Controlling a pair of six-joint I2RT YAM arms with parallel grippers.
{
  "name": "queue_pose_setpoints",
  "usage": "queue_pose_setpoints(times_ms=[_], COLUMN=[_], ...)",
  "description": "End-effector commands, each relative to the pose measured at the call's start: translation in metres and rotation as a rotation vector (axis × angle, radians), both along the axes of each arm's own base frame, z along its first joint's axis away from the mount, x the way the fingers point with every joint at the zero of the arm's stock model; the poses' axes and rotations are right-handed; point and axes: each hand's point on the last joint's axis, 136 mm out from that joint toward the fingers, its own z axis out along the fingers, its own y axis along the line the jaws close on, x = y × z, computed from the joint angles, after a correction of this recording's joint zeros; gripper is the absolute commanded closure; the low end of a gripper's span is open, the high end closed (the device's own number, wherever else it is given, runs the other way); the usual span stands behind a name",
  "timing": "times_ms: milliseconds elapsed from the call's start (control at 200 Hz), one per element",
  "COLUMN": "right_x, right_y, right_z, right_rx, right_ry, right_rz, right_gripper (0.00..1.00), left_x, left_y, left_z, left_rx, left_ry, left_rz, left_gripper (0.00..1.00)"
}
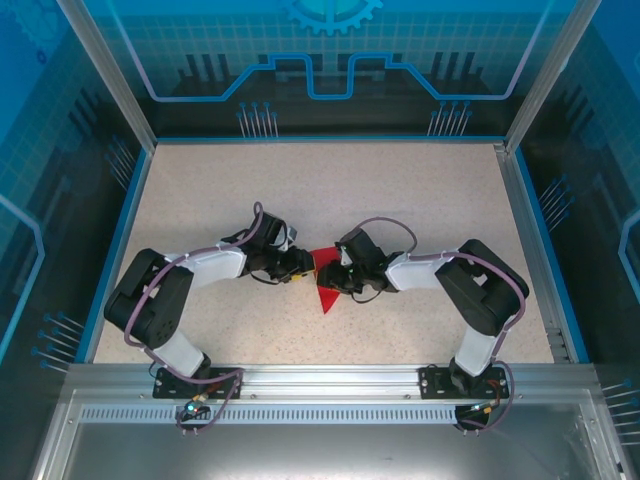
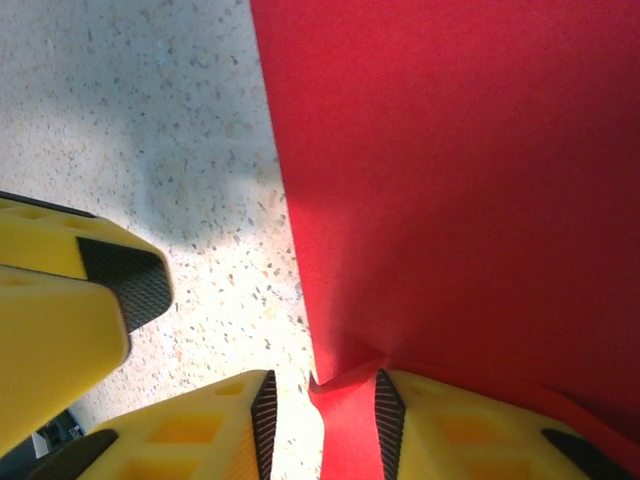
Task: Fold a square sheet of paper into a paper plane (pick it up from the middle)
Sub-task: Third fold the triangle at the center of the table.
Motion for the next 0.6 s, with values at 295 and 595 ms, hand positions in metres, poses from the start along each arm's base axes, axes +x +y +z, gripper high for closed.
queue_pose_setpoints(times_ms=[295, 595], right_x=[-0.013, -0.014], right_y=[-0.021, -0.023], right_z=[-0.016, -0.017], right_rx=[-0.079, -0.123], right_ry=[0.062, 0.091], right_rz=[0.004, 0.014], right_gripper=[0.88, 1.0], left_x=[-0.014, -0.022], left_y=[-0.015, -0.03], left_z=[0.008, 0.0], left_rx=[-0.062, -0.071], left_ry=[0.008, 0.048], left_rz=[-0.045, -0.076], left_gripper=[0.71, 0.82])
